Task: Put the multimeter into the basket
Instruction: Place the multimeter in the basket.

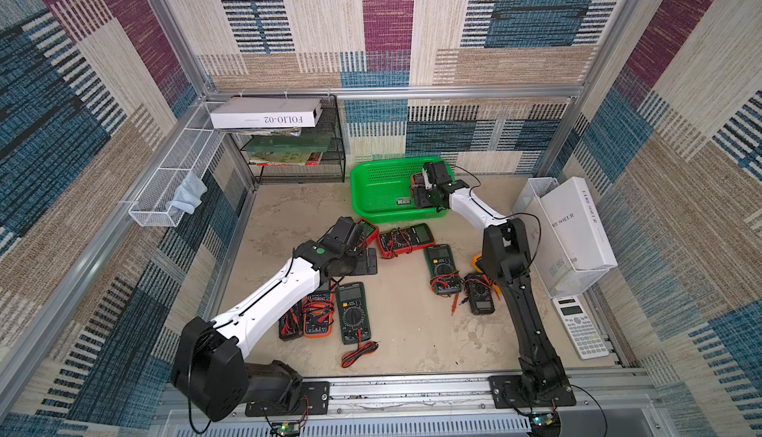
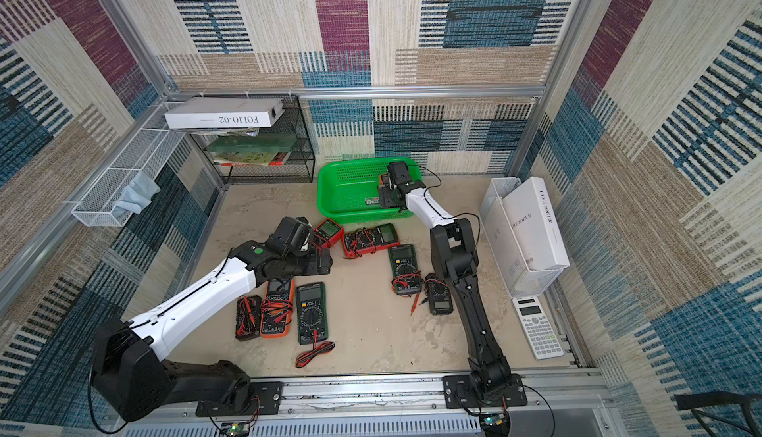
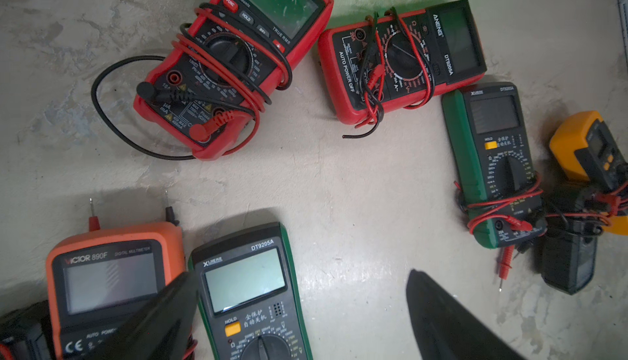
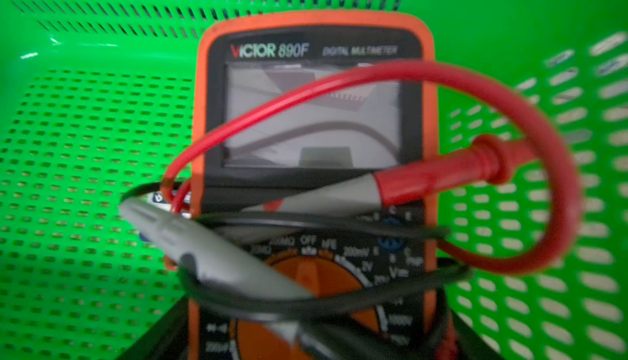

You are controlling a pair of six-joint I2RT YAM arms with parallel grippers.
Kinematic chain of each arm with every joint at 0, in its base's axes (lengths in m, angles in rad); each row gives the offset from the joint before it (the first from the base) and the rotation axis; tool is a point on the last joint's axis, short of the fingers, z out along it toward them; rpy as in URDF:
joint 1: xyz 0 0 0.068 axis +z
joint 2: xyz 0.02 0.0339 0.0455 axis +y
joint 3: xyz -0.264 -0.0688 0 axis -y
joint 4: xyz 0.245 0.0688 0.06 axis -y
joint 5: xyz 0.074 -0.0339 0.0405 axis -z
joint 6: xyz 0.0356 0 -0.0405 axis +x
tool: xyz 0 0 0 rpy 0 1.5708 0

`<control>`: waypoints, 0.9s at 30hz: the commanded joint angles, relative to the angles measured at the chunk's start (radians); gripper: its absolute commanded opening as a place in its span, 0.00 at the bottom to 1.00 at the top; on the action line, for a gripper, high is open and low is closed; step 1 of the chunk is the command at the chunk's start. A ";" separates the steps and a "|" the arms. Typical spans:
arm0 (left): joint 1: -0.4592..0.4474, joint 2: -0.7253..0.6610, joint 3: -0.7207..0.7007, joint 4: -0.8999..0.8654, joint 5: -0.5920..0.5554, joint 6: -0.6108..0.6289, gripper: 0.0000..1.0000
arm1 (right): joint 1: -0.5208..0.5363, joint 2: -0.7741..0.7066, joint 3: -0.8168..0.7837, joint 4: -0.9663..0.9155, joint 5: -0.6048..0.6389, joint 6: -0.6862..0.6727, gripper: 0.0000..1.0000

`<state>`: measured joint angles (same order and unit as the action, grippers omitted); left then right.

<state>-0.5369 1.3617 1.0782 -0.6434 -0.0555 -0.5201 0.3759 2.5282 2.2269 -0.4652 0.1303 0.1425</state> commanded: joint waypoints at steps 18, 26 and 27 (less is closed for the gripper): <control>-0.011 0.016 0.005 -0.006 -0.021 0.003 1.00 | -0.017 0.004 0.089 0.013 0.071 0.046 1.00; -0.012 0.011 0.013 -0.022 -0.058 0.028 1.00 | -0.006 -0.075 0.068 0.007 0.039 0.046 1.00; -0.012 0.010 0.016 -0.026 -0.068 0.036 1.00 | -0.001 -0.090 0.065 0.007 0.036 0.045 0.99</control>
<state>-0.5491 1.3746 1.0821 -0.6487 -0.0860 -0.5137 0.3656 2.5183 2.2936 -0.4614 0.1825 0.1844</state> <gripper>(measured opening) 0.998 0.996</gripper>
